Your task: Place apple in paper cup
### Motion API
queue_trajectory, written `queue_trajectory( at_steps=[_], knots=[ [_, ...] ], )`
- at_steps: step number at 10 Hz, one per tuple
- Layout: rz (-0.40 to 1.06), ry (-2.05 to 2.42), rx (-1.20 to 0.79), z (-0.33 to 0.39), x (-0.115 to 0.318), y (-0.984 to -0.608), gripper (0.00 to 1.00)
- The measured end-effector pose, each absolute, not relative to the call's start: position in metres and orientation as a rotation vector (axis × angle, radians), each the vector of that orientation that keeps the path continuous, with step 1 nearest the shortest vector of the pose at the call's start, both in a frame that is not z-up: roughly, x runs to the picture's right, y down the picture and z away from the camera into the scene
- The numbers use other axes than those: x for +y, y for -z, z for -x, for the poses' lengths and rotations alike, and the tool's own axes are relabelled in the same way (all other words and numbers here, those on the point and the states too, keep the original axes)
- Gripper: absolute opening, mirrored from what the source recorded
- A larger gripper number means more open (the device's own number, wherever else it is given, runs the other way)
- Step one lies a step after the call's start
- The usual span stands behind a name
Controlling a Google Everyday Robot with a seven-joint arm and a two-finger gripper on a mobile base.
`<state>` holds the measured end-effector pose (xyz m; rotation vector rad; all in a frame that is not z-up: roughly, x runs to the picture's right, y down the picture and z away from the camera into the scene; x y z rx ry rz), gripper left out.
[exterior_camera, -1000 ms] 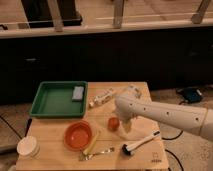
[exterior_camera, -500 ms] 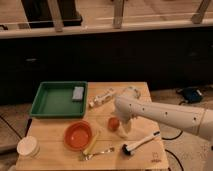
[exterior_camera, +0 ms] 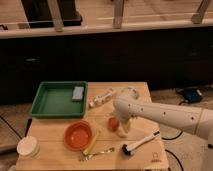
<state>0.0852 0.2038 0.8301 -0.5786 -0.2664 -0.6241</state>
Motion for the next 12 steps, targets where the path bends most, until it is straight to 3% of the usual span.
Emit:
queue_trajectory(
  at_steps=[7,10,11,12],
  knots=[
    [0.586,0.665,-0.284,-0.08,0.21,-0.836,0.74],
    [0.592,0.677,-0.29,-0.079,0.214,-0.836,0.53],
    [0.595,0.681,-0.29,-0.08,0.215,-0.835,0.41],
    [0.596,0.683,-0.291,-0.08,0.216,-0.835,0.39]
  ],
)
